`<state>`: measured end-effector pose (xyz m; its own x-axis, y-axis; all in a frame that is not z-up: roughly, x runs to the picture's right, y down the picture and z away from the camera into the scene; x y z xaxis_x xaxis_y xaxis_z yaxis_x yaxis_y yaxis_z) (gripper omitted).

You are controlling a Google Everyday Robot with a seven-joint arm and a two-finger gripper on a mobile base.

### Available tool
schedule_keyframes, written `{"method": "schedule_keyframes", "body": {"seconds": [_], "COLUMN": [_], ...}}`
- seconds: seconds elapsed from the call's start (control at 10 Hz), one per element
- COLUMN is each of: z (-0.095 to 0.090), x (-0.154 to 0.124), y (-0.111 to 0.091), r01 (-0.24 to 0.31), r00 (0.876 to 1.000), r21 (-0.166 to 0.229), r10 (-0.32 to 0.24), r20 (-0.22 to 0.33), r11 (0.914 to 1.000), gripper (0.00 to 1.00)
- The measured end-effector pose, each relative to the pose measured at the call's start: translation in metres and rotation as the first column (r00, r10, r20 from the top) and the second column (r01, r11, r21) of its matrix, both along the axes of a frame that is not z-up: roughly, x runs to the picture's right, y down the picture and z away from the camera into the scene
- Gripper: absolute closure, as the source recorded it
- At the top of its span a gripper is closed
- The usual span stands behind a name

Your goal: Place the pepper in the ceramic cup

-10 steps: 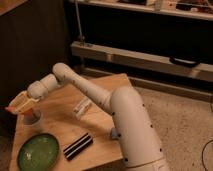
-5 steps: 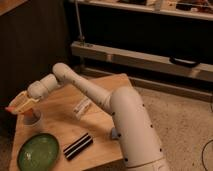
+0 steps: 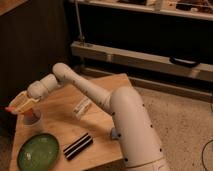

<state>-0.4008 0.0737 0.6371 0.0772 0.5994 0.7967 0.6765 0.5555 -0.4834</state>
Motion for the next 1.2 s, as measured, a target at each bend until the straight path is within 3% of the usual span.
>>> {"method": "schedule_keyframes", "body": {"seconds": [0.2, 0.8, 1.2], "z": [0.0, 0.0, 0.0], "x": [0.0, 0.0, 0.0], "y": [0.0, 0.0, 0.0], "r01": [0.0, 0.0, 0.0], "r00": [1.0, 1.0, 1.0], "r21": [0.0, 0.0, 0.0], "r10": [0.0, 0.0, 0.0], "r20": [0.0, 0.0, 0.0], "r11": [1.0, 1.0, 1.0], "gripper": [0.82, 0.23, 0.2]}}
